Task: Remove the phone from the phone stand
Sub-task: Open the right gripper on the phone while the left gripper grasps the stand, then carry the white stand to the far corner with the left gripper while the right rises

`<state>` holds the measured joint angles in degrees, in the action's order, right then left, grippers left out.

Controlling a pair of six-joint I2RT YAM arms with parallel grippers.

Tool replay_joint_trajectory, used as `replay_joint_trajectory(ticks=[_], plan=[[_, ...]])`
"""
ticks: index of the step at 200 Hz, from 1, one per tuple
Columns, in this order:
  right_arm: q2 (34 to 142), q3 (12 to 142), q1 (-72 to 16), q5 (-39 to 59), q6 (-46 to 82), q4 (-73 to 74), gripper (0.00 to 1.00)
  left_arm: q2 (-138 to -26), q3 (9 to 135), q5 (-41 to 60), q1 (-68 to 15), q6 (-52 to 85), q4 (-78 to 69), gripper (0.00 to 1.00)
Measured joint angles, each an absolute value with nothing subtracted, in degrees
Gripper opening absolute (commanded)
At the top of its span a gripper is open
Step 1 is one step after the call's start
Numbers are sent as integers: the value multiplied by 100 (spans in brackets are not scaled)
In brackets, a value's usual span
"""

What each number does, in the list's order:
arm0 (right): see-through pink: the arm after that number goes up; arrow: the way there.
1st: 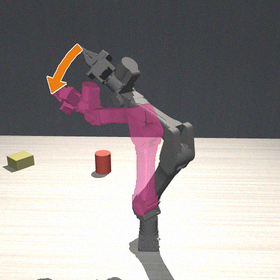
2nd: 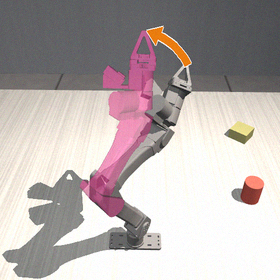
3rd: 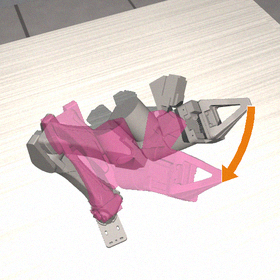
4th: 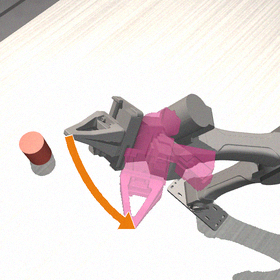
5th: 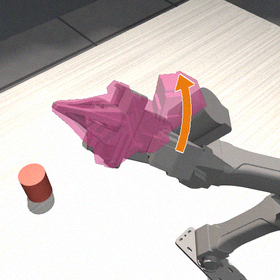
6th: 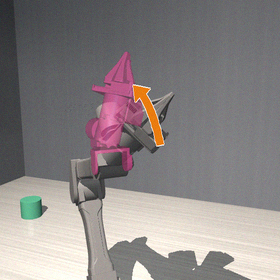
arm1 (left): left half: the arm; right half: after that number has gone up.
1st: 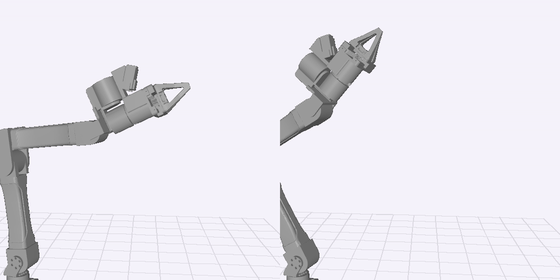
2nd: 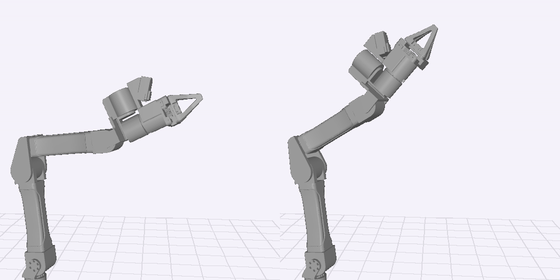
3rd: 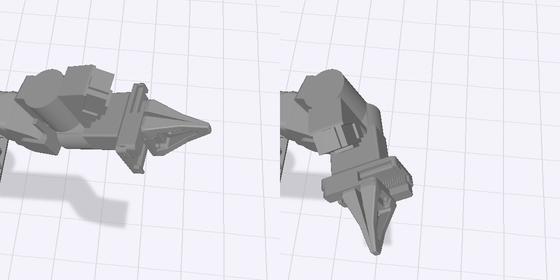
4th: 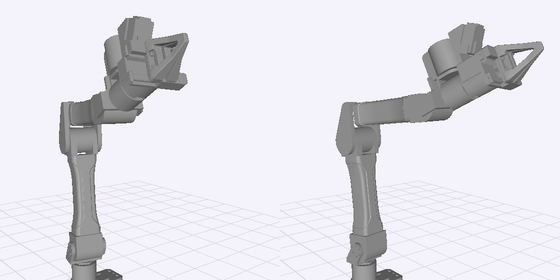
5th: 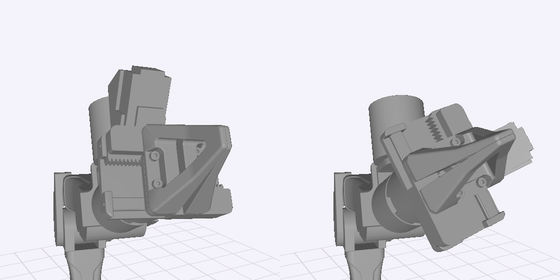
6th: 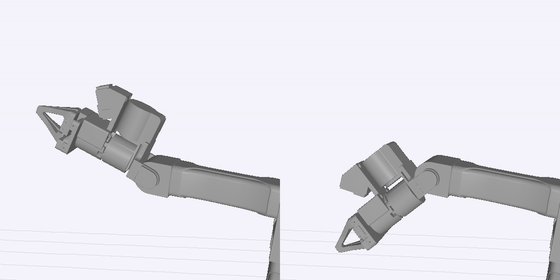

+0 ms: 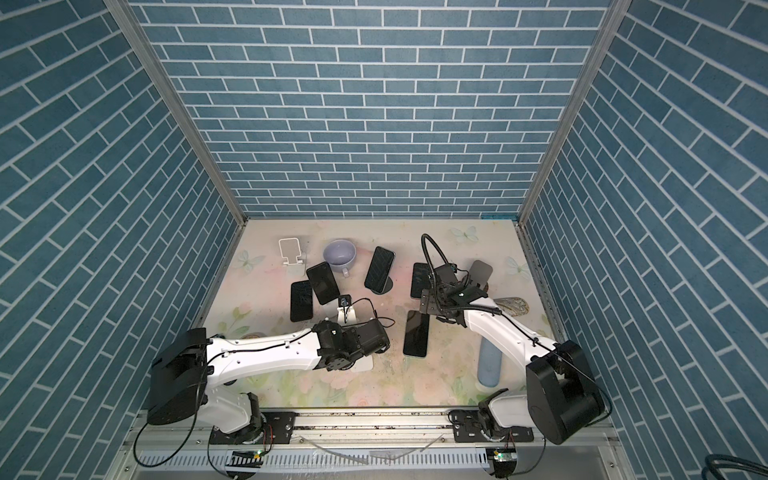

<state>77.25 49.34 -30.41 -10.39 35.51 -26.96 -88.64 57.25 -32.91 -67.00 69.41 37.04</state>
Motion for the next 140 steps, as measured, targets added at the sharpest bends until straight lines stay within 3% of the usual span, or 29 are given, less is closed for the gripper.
replay_joint_trajectory(ticks=[22, 67, 140], plan=[[7749, 4890, -3035, -1017, 3551, -2644, 95, -8962, 5725, -3221, -6667, 6910, 3640, 78], [7854, 4875, -3028, -956, 3551, -2587, 95, -8982, 5725, -3159, -6659, 6847, 3588, 61], [7854, 4873, -3022, -895, 3548, -2502, 95, -8593, 5398, -3227, -6654, 6834, 3481, 51]])
